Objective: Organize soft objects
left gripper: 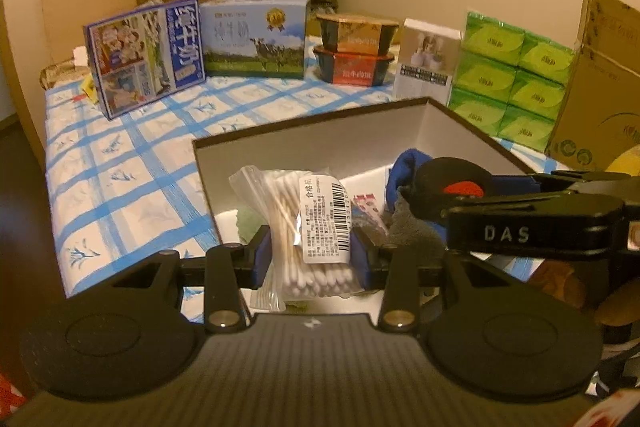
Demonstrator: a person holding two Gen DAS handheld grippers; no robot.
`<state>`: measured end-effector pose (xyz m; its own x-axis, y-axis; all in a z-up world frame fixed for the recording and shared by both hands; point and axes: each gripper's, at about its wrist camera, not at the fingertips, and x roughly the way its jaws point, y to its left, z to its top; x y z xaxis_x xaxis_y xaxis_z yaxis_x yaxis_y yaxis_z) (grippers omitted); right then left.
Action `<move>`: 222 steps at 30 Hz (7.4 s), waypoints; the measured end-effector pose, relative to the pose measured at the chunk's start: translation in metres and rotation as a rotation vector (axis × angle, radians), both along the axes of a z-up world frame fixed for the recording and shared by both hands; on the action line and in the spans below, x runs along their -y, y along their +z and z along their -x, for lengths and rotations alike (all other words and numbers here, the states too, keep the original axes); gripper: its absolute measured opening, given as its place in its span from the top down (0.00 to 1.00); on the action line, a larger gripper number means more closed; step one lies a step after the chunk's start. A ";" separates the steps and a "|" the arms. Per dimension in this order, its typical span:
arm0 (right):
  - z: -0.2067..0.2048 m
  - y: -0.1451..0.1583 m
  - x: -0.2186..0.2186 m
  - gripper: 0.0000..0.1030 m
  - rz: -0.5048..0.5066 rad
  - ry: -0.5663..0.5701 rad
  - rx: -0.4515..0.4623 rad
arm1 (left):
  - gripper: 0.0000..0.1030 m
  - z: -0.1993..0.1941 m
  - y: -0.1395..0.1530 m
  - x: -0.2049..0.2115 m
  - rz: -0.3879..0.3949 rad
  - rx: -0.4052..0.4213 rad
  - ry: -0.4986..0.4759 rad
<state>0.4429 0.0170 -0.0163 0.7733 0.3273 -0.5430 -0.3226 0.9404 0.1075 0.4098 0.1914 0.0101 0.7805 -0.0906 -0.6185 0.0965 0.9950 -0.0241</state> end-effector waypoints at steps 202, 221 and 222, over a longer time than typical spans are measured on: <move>0.438 -0.012 0.202 0.13 -0.020 -0.019 -0.146 | 0.24 0.414 0.004 0.177 0.032 -0.136 0.051; 0.438 -0.014 0.202 0.13 -0.022 -0.020 -0.149 | 0.24 0.412 0.003 0.178 0.031 -0.139 0.048; 0.438 -0.015 0.202 0.13 -0.022 -0.021 -0.150 | 0.24 0.412 0.003 0.178 0.031 -0.140 0.048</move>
